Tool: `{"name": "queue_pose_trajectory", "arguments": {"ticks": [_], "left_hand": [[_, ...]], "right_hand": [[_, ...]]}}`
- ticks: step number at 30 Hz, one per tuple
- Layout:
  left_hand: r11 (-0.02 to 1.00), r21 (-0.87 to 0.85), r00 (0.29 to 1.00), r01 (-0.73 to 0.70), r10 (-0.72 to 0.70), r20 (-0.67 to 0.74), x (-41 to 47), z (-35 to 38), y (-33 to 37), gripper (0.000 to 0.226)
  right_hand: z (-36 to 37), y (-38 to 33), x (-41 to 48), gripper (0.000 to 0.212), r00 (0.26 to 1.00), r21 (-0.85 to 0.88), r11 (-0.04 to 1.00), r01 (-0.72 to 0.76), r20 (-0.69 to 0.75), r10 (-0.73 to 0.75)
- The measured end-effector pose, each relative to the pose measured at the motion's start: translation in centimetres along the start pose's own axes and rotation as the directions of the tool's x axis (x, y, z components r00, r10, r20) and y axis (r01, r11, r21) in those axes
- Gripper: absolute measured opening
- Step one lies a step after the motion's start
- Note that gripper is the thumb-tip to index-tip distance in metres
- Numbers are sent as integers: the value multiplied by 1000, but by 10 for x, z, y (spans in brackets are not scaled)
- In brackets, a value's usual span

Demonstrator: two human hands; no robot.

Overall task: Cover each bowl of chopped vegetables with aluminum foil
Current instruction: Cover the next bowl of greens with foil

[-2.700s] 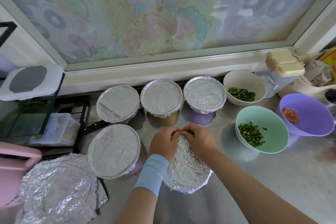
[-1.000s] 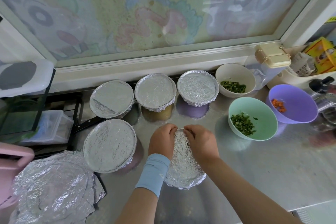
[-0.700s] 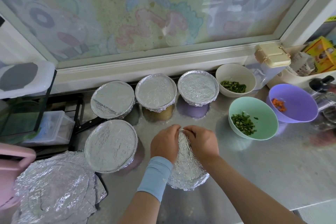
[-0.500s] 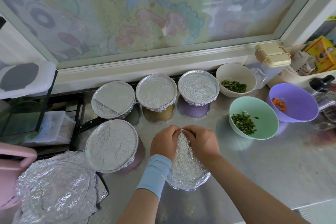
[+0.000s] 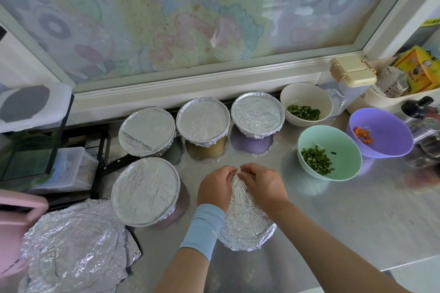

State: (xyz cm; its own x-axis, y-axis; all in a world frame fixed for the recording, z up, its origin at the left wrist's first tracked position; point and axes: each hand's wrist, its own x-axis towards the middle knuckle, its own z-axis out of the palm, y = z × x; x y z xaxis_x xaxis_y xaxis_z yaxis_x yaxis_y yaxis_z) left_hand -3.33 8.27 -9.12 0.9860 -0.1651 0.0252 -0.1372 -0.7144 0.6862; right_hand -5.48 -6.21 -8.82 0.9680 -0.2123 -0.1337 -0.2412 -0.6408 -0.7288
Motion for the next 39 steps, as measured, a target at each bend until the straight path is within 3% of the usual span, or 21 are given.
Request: {"name": "queue_pose_trajectory", "arguments": {"ticks": [3, 8, 12, 15, 19, 23, 26, 29, 32, 35, 39], "left_hand": [[999, 9, 998, 51, -51, -27, -2, 0, 3, 22], [996, 1, 995, 89, -89, -52, -10, 2, 4, 20], [999, 40, 999, 35, -36, 26, -1, -1, 4, 23], [999, -46, 997, 5, -2, 83, 3, -2, 2, 21], [996, -72, 998, 46, -44, 35, -1, 1, 0, 18], [991, -63, 992, 120, -121, -25, -5, 2, 4, 18], [983, -63, 984, 170, -173, -42, -11, 5, 7, 19], [983, -6, 982, 186, -186, 20, -10, 1, 7, 21], [992, 76, 982, 101, -111, 150, 4, -7, 7, 24], [999, -12, 972, 35, -32, 234, 9, -7, 7, 21], [982, -155, 980, 108, -79, 182, 5, -1, 3, 15]], "right_hand": [[-1, 4, -7, 12, 998, -18, 999, -27, -65, 26], [-5, 2, -7, 10, 997, 34, 998, -59, -51, 61], [-5, 0, -6, 10, 997, 64, 996, -66, -41, 69], [-6, 0, -7, 9, 998, 94, 994, -60, -15, 61], [-12, 3, -9, 21, 996, 112, 990, -91, -14, 93], [-15, 3, -15, 17, 992, -39, 995, -91, -90, 88], [-13, 4, -13, 15, 994, 8, 996, -94, -63, 94], [-12, 5, -9, 10, 997, 36, 997, -73, -31, 74], [-11, 5, -7, 7, 997, 70, 996, -60, -42, 63], [-11, 7, -6, 7, 999, 70, 997, -39, -19, 40], [-12, 6, -6, 13, 999, 8, 999, -44, 9, 44]]}}
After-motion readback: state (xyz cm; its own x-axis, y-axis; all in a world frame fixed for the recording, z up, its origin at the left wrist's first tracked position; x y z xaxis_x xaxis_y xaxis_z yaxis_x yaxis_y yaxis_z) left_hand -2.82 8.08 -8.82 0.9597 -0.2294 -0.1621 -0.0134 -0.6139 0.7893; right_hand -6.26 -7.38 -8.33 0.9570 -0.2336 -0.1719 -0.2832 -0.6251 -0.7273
